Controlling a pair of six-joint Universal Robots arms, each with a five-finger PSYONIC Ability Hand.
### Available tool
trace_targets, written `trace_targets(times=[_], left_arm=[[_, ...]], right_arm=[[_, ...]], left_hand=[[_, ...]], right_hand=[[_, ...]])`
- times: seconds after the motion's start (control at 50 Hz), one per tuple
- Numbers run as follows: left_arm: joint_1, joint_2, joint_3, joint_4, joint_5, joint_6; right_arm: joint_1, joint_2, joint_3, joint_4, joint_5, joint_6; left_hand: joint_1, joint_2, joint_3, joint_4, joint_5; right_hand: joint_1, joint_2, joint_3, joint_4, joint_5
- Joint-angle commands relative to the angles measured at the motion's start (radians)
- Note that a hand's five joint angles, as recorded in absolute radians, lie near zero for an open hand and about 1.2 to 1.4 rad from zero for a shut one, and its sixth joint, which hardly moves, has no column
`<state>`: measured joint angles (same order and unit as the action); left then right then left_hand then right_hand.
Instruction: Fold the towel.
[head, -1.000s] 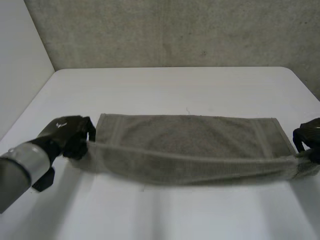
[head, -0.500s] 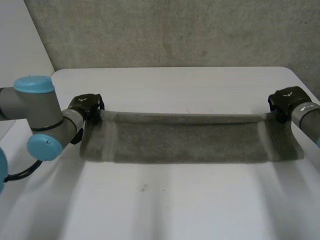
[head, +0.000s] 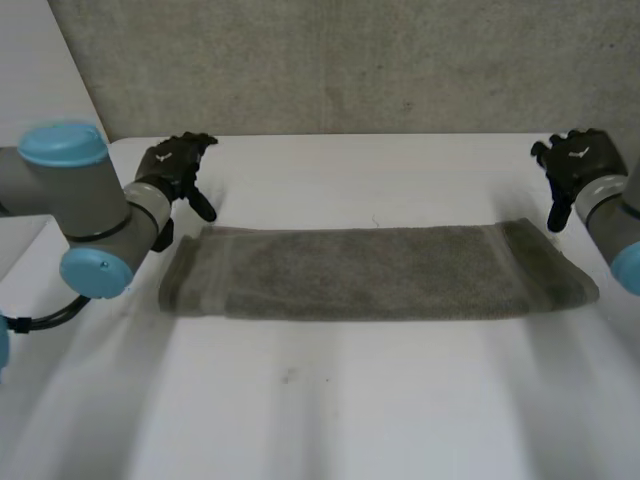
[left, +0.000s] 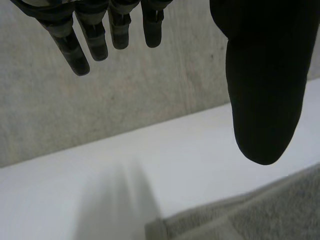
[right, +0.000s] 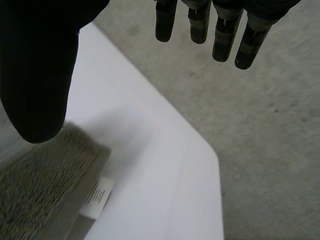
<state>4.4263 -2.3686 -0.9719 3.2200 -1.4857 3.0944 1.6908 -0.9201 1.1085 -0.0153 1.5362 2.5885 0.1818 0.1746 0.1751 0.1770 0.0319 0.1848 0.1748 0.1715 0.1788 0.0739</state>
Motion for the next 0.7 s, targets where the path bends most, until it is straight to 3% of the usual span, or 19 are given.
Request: trace_targets(times=[0.02,0.1,0.3,0.48,0.7], left_arm=[[0.008,0.149,-0.141,0.001,0.002,-0.005],[0.019,0.239,-0.27,0.0,0.002,-0.005],[0.027,0.393,-0.554,0.01,0.009,-0.007],[0.027,0.502,-0.764,0.131,0.009,-0.005],[0.027,0.516,-0.815,0.228,0.009,-0.003]], right_arm=[[-0.008,-0.186,0.172,0.001,-0.011,0.021],[-0.014,-0.23,0.257,0.001,-0.034,0.019],[-0.155,-0.284,0.482,-0.011,-0.252,-0.028],[-0.204,-0.223,0.567,-0.092,-0.297,-0.108],[-0.209,-0.122,0.562,-0.212,-0.314,-0.146]], left_hand=[[-0.007,0.0,-0.001,-0.002,-0.032],[-0.007,0.0,-0.001,-0.002,-0.032],[-0.007,0.0,-0.001,-0.002,-0.032],[-0.007,0.0,-0.001,-0.002,-0.032],[-0.007,0.0,-0.001,-0.002,-0.032]], right_hand=[[-0.01,0.0,0.003,-0.004,-0.074],[-0.01,0.0,0.003,-0.004,-0.074],[0.323,0.333,0.336,0.329,0.259],[0.37,0.38,0.383,0.376,0.306],[0.411,0.421,0.424,0.417,0.347]])
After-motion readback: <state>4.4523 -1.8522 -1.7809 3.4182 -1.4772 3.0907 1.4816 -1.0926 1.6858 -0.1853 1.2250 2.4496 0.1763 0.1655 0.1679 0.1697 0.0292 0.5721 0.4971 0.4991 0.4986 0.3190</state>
